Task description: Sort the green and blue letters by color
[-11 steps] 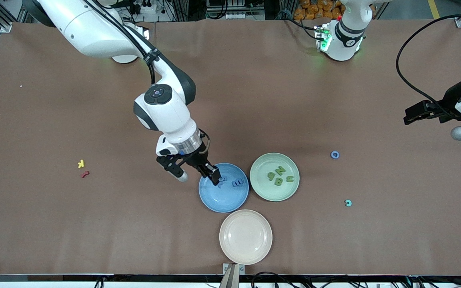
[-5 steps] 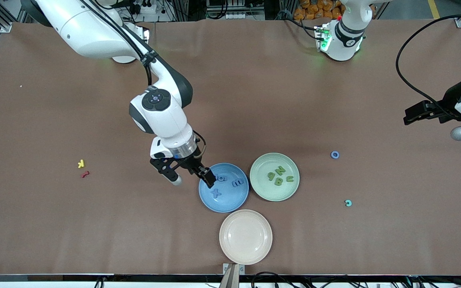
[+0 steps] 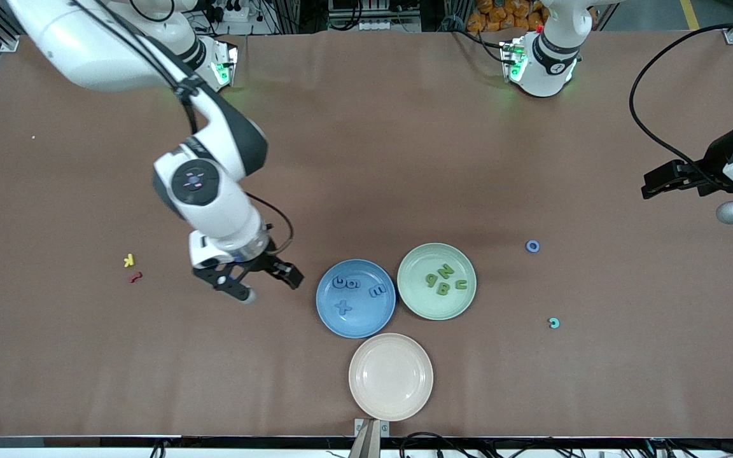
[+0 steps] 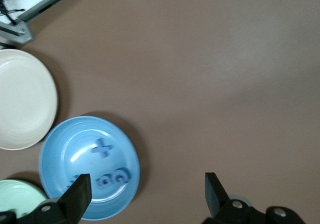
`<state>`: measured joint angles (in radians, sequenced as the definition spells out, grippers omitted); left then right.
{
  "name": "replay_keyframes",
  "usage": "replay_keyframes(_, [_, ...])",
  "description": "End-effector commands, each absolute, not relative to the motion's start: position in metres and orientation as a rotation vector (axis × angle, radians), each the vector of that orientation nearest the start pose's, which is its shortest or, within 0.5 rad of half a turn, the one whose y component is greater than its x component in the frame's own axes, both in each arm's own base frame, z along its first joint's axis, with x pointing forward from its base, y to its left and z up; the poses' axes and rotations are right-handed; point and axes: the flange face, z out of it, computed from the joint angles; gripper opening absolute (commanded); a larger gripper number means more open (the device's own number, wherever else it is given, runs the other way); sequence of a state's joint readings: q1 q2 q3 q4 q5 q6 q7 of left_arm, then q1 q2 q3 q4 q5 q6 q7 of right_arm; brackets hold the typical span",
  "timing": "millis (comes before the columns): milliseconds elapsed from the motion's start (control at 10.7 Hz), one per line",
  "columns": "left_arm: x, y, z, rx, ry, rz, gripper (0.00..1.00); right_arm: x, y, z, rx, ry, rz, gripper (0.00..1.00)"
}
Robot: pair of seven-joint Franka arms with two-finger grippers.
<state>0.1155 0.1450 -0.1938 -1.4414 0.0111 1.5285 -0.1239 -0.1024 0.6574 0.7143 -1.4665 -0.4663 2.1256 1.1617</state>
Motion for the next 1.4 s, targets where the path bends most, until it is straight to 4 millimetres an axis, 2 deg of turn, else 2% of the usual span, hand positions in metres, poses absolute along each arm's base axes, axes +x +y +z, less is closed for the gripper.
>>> replay_keyframes(0, [0.593, -0.035, 0.602, -3.175, -0.051, 0.076, 1.00, 0.651, 0.248, 0.386, -3.036, 0.542, -0.032, 1.00])
replay_keyframes(187, [0.593, -0.034, 0.602, -3.175, -0.051, 0.074, 1.00, 0.647, 0.229, 0.391, -3.035, 0.488, -0.012, 1.00])
replay_keyframes(561, [0.594, -0.034, 0.602, -3.175, -0.051, 0.071, 1.00, 0.637, 0.223, 0.397, -3.155, 0.377, -0.020, 1.00])
replay_keyframes(748, [0.594, -0.035, 0.602, -3.177, -0.051, 0.072, 1.00, 0.643, 0.191, 0.409, -3.055, 0.312, 0.070, 1.00])
replay_keyframes(842, [0.594, -0.034, 0.601, -3.175, -0.051, 0.074, 1.00, 0.639, 0.182, 0.409, -3.068, 0.283, 0.075, 1.00])
replay_keyframes(935, [0.594, -0.035, 0.602, -3.177, -0.051, 0.072, 1.00, 0.633, 0.180, 0.411, -3.091, 0.270, 0.071, 1.00])
replay_keyframes(1122, [0.594, -0.034, 0.601, -3.176, -0.051, 0.071, 1.00, 0.615, 0.154, 0.401, -3.138, 0.206, 0.086, 1.00])
replay_keyframes(1309, [0.594, -0.035, 0.601, -3.177, -0.051, 0.072, 1.00, 0.587, 0.138, 0.394, -3.160, 0.195, 0.080, 1.00])
